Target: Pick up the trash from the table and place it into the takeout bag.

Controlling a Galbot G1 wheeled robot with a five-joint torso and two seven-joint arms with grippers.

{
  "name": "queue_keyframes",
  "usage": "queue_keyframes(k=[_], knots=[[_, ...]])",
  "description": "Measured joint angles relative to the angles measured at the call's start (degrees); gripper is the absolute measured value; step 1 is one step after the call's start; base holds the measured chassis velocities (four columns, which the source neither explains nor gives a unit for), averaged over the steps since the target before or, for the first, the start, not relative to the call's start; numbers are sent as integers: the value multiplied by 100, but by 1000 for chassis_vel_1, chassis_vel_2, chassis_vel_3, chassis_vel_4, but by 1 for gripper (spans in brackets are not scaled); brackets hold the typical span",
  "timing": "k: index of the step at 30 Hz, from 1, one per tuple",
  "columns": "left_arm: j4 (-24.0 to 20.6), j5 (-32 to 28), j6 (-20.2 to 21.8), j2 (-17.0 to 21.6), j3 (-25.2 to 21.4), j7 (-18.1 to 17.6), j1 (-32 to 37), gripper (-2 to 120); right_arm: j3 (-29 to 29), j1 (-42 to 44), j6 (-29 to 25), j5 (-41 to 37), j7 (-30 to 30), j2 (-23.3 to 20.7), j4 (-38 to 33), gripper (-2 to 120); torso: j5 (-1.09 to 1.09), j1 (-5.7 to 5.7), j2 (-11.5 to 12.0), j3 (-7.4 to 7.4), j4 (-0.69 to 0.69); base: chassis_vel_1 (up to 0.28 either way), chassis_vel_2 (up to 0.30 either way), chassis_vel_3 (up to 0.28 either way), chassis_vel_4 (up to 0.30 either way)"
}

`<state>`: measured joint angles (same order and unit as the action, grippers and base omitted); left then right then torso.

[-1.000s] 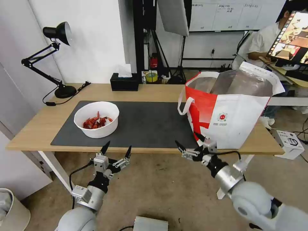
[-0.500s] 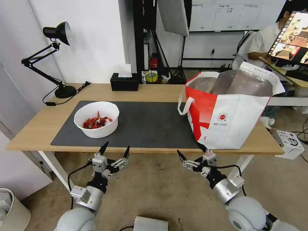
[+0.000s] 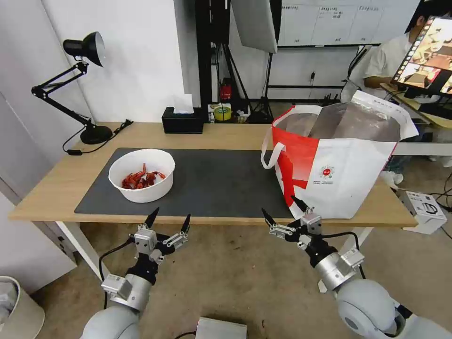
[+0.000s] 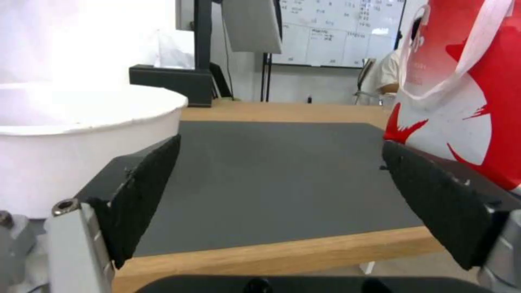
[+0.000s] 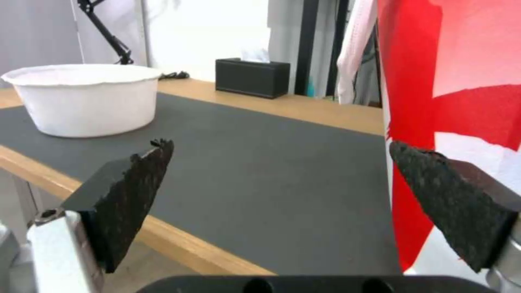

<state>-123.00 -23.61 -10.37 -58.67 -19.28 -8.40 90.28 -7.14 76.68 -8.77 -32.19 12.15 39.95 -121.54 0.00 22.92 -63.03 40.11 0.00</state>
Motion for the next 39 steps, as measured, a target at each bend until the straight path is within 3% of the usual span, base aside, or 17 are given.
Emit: queue_keyframes(k=[14,21,25,26,29,37,39], knots=[[-30,3,0,-2,-18,0,20,100,6,0,17,-11,-1,3,-5,100,0,0,0,0,0,0,0,0,0],[-169,-620,312,417,-404,-366,-435,100,9,-2,20,-15,-5,3,-5,100,0,0,0,0,0,0,0,0,0],[-246,-1480,999,1146,-774,-880,-1058,100,10,-3,21,-18,-7,3,-5,100,0,0,0,1,-2,0,0,0,0],[-246,-1480,999,1146,-774,-880,-1058,100,10,-3,21,-18,-7,3,-5,100,0,0,0,1,-2,0,0,0,0],[-121,-2134,1817,1734,-896,-1314,-1568,100,10,-4,20,-18,-8,3,-5,100,-2,0,0,0,0,0,0,0,0],[298,-2977,2448,2174,-654,-1537,-2345,100,11,-4,20,-19,-9,3,-5,100,0,0,0,0,0,0,0,0,0],[571,-3129,2706,2308,-463,-1561,-2664,100,11,-4,21,-19,-9,3,-5,100,-1,1,0,1,0,0,0,0,0]])
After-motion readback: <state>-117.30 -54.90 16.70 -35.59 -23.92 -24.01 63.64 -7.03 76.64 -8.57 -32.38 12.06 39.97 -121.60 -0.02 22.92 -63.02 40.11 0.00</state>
